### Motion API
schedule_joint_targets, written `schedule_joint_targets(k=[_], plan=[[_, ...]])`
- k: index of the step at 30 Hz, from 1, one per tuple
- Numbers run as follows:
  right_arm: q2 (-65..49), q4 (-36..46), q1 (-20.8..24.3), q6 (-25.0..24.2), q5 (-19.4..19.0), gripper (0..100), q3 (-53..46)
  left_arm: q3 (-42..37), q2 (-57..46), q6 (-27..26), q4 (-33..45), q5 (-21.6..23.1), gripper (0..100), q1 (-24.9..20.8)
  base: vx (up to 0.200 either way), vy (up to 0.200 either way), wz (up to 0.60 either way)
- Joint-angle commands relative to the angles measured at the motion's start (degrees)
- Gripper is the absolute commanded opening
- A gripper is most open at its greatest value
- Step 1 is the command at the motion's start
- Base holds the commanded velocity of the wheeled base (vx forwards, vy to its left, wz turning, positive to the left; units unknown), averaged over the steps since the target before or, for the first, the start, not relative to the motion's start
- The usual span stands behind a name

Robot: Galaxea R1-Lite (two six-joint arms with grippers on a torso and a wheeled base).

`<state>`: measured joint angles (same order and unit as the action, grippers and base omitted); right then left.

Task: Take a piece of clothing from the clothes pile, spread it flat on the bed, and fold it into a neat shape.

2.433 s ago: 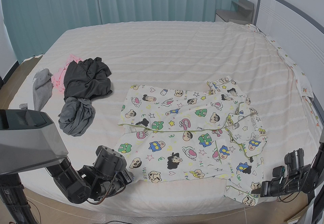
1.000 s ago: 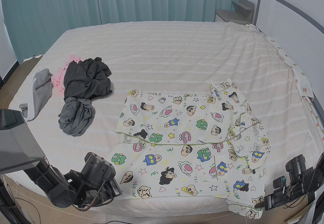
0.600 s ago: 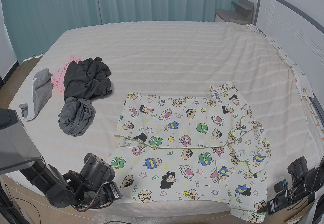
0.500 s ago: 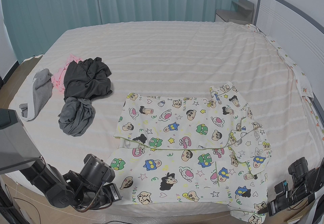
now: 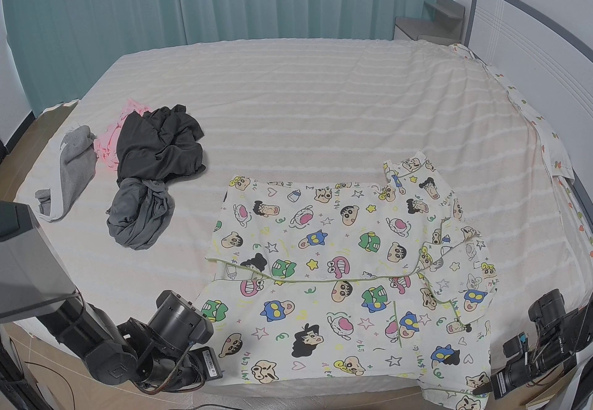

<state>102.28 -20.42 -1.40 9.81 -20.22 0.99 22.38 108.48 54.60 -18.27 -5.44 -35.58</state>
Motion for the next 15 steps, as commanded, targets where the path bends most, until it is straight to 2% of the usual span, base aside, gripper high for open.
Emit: schedule_joint_targets(k=[1,8,15], plan=[[-0.85,-0.67,-0.18,-0.06,-0.61,0,-0.99,0.47,-0.11,0.07,0.08,-0.01,0,-0.36,0.000,0.000,0.00],[-8.68,-1.29,-3.78,-0.06,-7.90,0,-0.72,1.79,-3.19,0.33,-0.36,-0.45,0,-0.36,0.000,0.000,0.00],[-12.37,-2.43,-7.12,-0.41,-11.42,0,0.68,4.95,-3.98,0.33,-0.36,-0.80,0,-0.10,0.000,0.000,0.00]])
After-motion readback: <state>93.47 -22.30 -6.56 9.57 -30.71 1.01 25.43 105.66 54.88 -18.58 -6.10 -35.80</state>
